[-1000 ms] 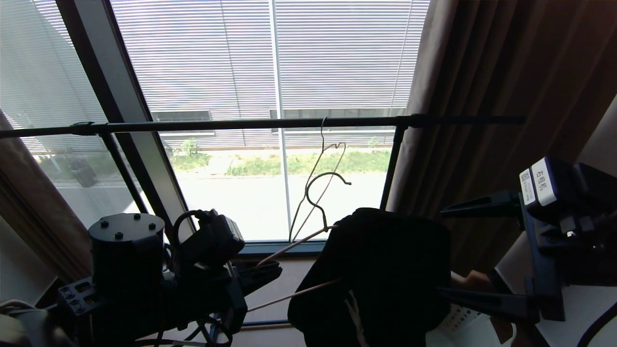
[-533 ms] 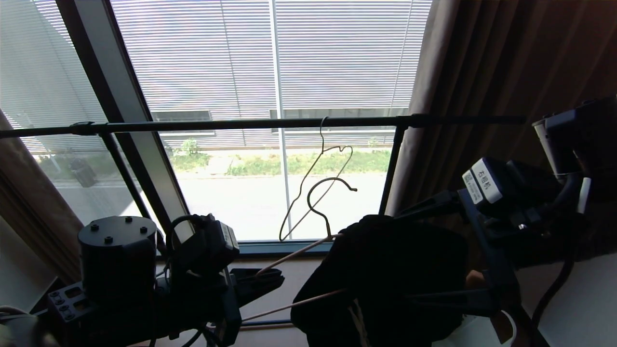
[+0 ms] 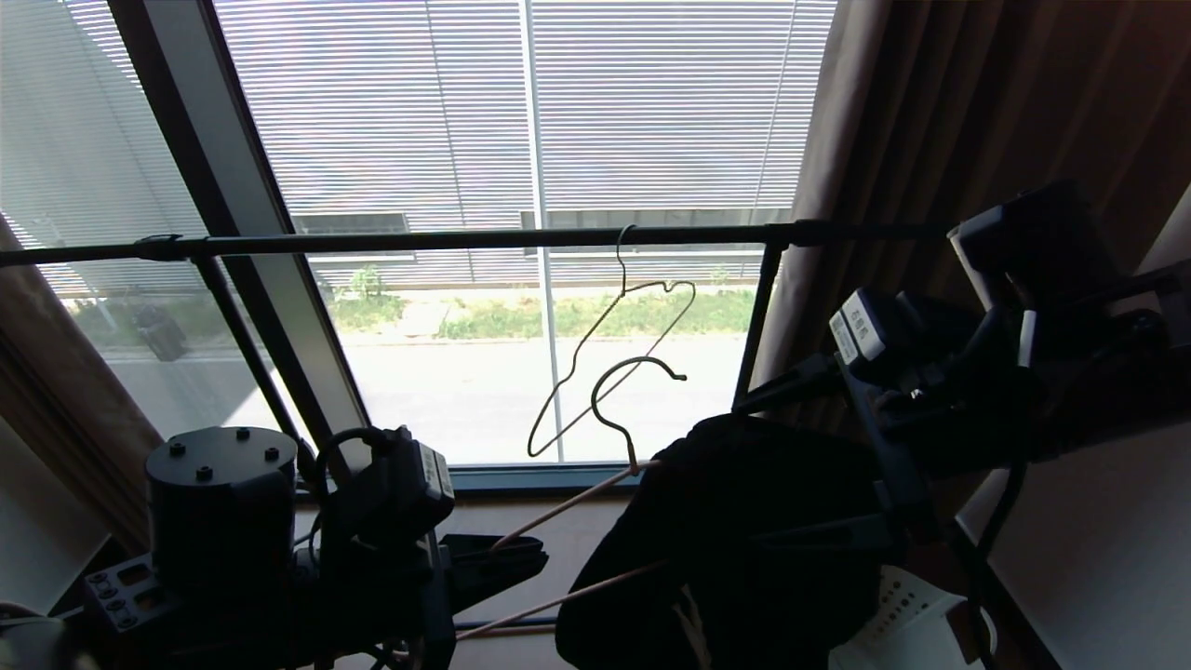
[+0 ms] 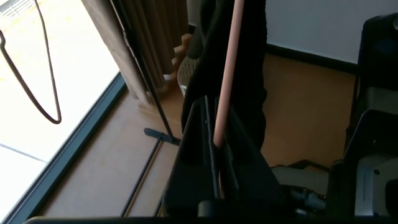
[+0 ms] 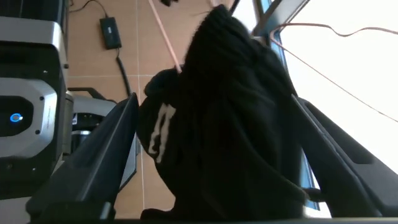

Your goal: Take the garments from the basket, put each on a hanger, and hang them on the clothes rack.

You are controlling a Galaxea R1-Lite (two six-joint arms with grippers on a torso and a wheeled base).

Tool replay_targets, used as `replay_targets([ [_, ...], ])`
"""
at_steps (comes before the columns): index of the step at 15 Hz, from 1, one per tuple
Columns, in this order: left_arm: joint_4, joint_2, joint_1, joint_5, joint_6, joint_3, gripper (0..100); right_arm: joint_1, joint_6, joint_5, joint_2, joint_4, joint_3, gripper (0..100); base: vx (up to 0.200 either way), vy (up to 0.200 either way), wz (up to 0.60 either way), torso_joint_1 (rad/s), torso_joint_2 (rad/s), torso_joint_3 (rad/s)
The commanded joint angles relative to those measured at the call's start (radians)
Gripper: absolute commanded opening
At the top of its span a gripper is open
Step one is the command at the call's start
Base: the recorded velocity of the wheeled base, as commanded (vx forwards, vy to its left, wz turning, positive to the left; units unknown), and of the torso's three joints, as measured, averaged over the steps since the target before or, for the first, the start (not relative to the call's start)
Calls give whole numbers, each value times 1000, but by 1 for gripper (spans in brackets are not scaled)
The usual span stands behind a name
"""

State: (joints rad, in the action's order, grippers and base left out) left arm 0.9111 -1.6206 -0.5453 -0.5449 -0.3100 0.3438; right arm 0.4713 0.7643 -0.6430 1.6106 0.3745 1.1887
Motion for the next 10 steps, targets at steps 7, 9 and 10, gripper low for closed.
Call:
replay_targets([
  [7, 23, -2, -2, -29, 0, -5, 0, -128, 0, -50, -77, 77, 3, 100, 0, 0, 0, 0, 0, 0],
  [9, 23, -2, -2, -41, 0, 3, 0, -125, 122, -80, 34, 328, 141, 100, 0, 0, 0, 0, 0, 0],
  [10, 23, -2, -2, -41, 0, 3, 0, -115, 142, -116, 74, 403, 187, 100, 0, 0, 0, 0, 0, 0],
])
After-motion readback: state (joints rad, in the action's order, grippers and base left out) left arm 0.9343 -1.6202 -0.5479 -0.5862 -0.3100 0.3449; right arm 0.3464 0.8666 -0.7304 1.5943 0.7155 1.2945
